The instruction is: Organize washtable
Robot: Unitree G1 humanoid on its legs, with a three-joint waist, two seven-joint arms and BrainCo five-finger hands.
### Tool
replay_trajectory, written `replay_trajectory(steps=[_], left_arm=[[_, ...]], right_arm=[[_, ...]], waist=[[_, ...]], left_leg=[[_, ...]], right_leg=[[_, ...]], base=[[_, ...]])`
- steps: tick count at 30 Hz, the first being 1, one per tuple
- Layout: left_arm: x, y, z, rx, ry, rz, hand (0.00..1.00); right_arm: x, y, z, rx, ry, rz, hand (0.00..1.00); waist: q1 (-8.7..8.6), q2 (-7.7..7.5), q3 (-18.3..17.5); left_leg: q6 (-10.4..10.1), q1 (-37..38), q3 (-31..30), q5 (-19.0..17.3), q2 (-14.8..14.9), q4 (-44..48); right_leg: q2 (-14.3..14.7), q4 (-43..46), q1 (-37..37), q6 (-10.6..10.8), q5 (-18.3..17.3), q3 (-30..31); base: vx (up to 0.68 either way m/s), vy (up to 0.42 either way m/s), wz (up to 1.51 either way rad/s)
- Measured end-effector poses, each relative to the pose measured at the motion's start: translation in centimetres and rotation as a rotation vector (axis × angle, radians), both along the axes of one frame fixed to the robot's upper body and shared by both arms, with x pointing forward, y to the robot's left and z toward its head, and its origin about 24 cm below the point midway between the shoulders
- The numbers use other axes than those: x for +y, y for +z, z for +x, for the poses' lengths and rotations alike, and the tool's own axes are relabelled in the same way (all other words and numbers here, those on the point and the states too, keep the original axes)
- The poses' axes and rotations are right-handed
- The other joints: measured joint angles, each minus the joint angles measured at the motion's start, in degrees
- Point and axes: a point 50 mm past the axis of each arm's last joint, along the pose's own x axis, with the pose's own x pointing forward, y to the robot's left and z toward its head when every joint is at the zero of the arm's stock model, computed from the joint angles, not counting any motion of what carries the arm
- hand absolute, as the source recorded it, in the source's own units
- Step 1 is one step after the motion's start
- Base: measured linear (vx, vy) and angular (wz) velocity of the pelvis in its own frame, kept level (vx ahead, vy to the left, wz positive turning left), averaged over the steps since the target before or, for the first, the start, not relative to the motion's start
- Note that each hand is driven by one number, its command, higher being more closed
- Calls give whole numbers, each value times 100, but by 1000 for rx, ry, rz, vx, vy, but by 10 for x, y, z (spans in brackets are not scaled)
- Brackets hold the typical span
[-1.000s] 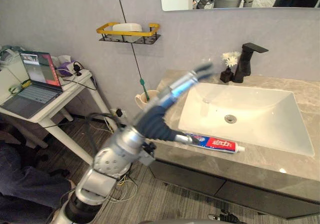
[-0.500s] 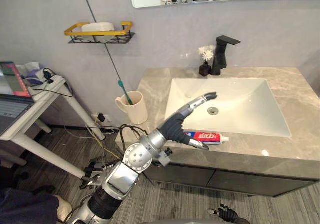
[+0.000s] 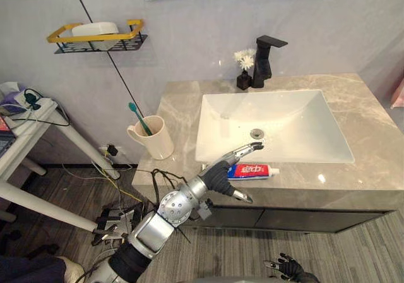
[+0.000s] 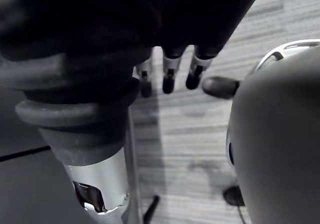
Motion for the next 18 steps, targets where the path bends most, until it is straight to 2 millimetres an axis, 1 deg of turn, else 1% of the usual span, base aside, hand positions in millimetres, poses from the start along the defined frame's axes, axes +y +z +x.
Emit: replay_trajectory(steps=[2,4,7,13,15,18], left_arm=[[5,1,3,-31,42,25,0],[19,3,9,-100,149,90,0],[29,0,11,-127,219,171,0],[31,-11,6,-130,241,264,0],[31,-12,7,-143,246,288,0],[30,-18,8,-128,247,330,0]], right_arm=[[2,0,1,-3,16,1,0],[4,1,4,-16,39,1,0],[4,2,5,-18,43,2,0],[9,2,8,-28,90,20,0],[9,3,10,-36,93,19,0],[9,4,11,-42,94,17,0]], waist=[[-15,-2,1],[-84,-44,29],[-87,-57,38],[-86,-83,69],[-95,-76,105],[-102,-46,140]], left_leg=[[1,3,16,1,0,-17],[2,23,24,0,-4,-38],[26,37,62,-14,-12,-41],[78,72,140,-46,-41,-40],[77,80,151,-46,-41,-39],[77,84,190,-47,-40,-39]], right_leg=[[0,1,1,-4,6,11],[-1,0,7,-17,17,7],[-5,-3,-5,-75,60,5],[-32,-5,-17,-85,77,28],[-32,-5,-17,-84,77,36],[-32,-5,-39,-75,83,68]], base=[[15,-6,-7],[0,0,0],[-11,-1,-7],[-24,-8,-6],[-32,-26,-4],[-32,-27,-7]])
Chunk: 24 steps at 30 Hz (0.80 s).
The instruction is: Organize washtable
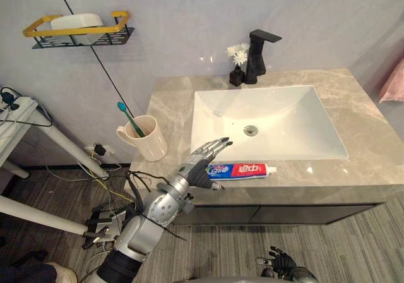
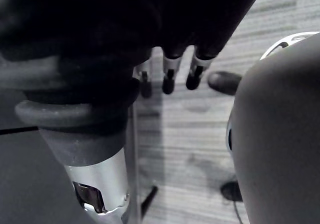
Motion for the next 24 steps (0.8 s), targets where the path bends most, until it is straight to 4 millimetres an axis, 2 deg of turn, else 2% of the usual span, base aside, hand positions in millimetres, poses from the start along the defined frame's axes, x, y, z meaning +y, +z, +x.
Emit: replay_trajectory(steps=[4,16,17,24], left_arm=[[-1,-14,2,64,10,31,0],[0,-23,5,97,39,50,0],[-1,-23,5,93,42,43,100],[-2,-20,9,54,100,13,100]], right_arm=[[0,0,1,-4,2,0,0],[0,1,3,-10,2,0,0],[1,1,3,-11,3,0,0],[1,2,6,-20,15,-4,0]], waist=[[-5,15,12],[-50,18,20],[-51,23,28],[-77,31,42]], left_leg=[[-1,-4,84,-2,0,-5],[-1,-3,206,-17,2,-4],[6,-4,257,-24,2,-4],[17,-3,344,-30,-7,-2]], right_leg=[[1,0,-70,29,20,106],[5,-1,-159,18,57,254],[5,-2,-184,2,76,293],[7,-3,-255,-37,109,398]], base=[[-28,-23,-11],[-23,-17,-5],[-32,-13,-22],[-35,-21,-9]])
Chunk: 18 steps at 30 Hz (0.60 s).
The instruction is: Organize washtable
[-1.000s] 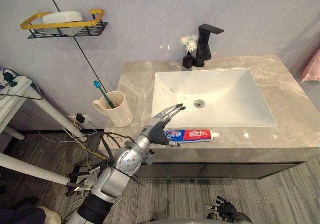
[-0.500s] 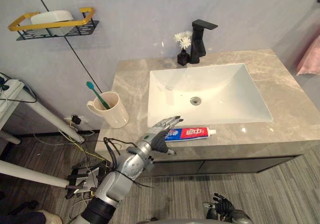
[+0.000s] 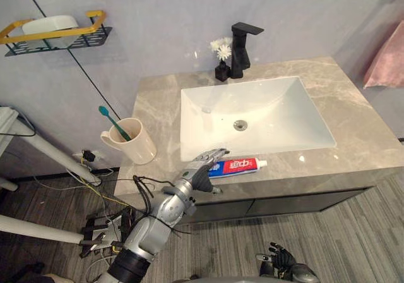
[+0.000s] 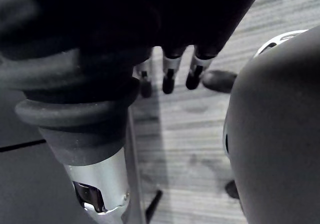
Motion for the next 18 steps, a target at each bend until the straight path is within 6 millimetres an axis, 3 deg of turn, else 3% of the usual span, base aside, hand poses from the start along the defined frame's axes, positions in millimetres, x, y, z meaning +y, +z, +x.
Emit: replay_trajectory(steps=[18], left_arm=[[-3,0,-1,-30,21,-26,100]], right_arm=[[5,1,3,-8,65,-12,0]], waist=[[27,-29,39]], left_leg=[[1,0,-40,1,-6,13]], right_leg=[[-1,1,18,-2,0,-21]], base=[[-9,-8,0]])
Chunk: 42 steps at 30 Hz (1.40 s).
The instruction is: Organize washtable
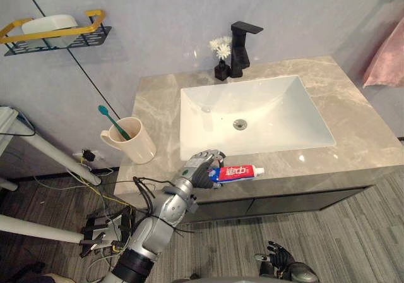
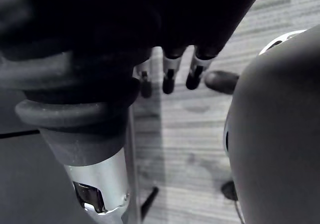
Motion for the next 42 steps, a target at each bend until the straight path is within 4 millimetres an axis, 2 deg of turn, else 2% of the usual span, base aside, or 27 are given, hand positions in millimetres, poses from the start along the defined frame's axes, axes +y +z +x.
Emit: replay_trajectory(steps=[14,16,17,18,20,22,26,36,40,42], left_arm=[[-3,5,-1,-6,-3,-54,100],[-4,24,-3,-76,-3,-122,100],[-4,46,-6,-165,-1,-203,100],[-4,58,-8,-216,1,-244,100],[-3,96,-15,-386,-14,-386,100],[-3,110,-18,-447,-27,-447,100],[-4,111,-19,-453,-34,-453,100],[-4,111,-20,-446,-41,-454,100],[-2,110,-19,-448,-37,-435,100],[-1,109,-19,-452,-35,-419,100]], right_arm=[[3,0,1,-7,22,-2,0],[2,-1,-1,-1,21,-2,0],[2,-1,-2,5,20,-2,0],[2,-1,-3,5,21,-2,0],[2,-3,-7,22,21,1,0],[3,-3,-7,25,24,1,0],[5,-3,-7,21,47,2,0],[13,0,-5,-7,99,10,0],[31,29,17,-236,127,111,0],[39,59,34,-405,143,171,0]], waist=[[2,11,17],[56,11,16],[88,12,16],[107,14,15],[227,31,3],[234,58,-23],[226,89,-61],[234,38,-220],[214,-44,-273],[199,-86,-295]], left_leg=[[2,-52,-139,2,-7,94],[2,-69,-152,2,-6,113],[2,-75,-166,2,-6,132],[2,-79,-176,2,-5,139],[2,-89,-183,2,-3,172],[2,-94,-207,2,-1,179],[0,-94,-199,3,2,192],[-1,-93,-143,3,4,198],[-3,-69,39,0,26,188],[-13,-62,125,-7,43,189]], right_leg=[[-19,27,53,5,2,-85],[-19,28,52,8,4,-80],[-20,28,62,8,4,-65],[-20,28,67,8,4,-66],[-20,29,73,9,4,-56],[-20,29,82,11,5,-64],[-19,29,67,59,34,-20],[-19,28,32,83,49,47],[6,28,-71,91,90,234],[28,28,-125,77,118,319]], base=[[-4,-4,3],[-41,-34,4],[-39,-27,5],[-42,-27,5],[-54,-30,2],[-63,-31,2],[-60,-27,-3],[-22,-13,-2],[-38,-22,-25],[-53,-29,-26]])
